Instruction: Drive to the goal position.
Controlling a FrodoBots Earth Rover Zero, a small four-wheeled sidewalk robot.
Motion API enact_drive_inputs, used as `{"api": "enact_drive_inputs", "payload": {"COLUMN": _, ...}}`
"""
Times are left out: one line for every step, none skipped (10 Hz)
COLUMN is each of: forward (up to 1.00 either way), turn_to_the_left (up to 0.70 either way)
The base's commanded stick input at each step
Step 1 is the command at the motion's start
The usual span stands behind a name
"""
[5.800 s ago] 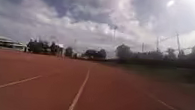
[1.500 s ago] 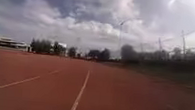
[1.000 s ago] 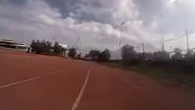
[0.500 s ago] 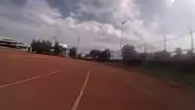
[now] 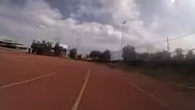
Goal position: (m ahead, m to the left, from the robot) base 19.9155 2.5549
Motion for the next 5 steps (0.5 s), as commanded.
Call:
{"api": "enact_drive_inputs", "payload": {"forward": 0.70, "turn_to_the_left": 0.00}}
{"api": "enact_drive_inputs", "payload": {"forward": 0.70, "turn_to_the_left": 0.00}}
{"api": "enact_drive_inputs", "payload": {"forward": 0.70, "turn_to_the_left": 0.00}}
{"api": "enact_drive_inputs", "payload": {"forward": 0.70, "turn_to_the_left": 0.00}}
{"api": "enact_drive_inputs", "payload": {"forward": 0.70, "turn_to_the_left": 0.00}}
